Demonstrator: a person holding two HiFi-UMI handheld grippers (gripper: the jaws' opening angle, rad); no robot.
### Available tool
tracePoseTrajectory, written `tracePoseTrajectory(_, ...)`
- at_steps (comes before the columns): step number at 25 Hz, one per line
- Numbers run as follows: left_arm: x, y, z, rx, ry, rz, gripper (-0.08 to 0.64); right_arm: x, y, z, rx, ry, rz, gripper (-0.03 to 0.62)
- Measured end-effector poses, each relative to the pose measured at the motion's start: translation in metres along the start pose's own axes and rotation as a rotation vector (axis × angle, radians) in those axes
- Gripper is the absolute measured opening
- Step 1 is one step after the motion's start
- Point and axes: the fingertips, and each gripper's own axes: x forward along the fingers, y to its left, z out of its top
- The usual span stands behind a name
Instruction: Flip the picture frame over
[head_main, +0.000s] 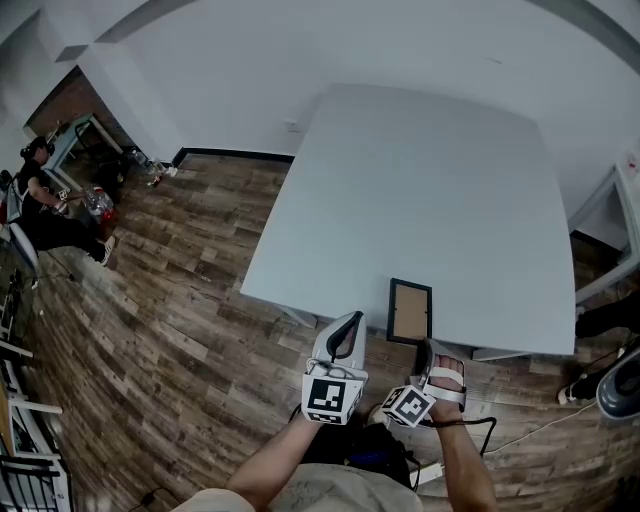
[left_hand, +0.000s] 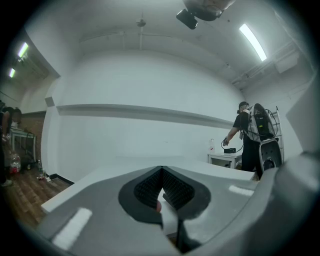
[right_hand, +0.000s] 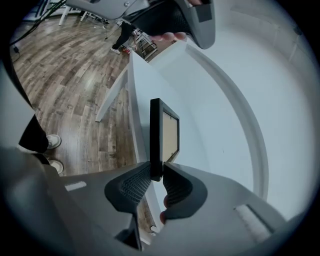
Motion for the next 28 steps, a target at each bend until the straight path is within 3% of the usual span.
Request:
tracePoseTrajectory(5,-0.002,0.004,0.0,0.006,-0.002,0.009,0.0,0.006,0.012,0.0,-0.062,0.047,0.012,0.107)
tracePoseTrajectory(19,-0.004,0.005,-0.001,-0.001,0.003,0.009,0.001,0.014,0.023,0.002,-0.097,0.087,0.043,0.123)
tracePoseTrajectory(28,-0.007,0.005,-0.003,0.001,0.008,0.006,0.001,0.013,0.025,0.004,-0.054,0.075,0.043,0.146)
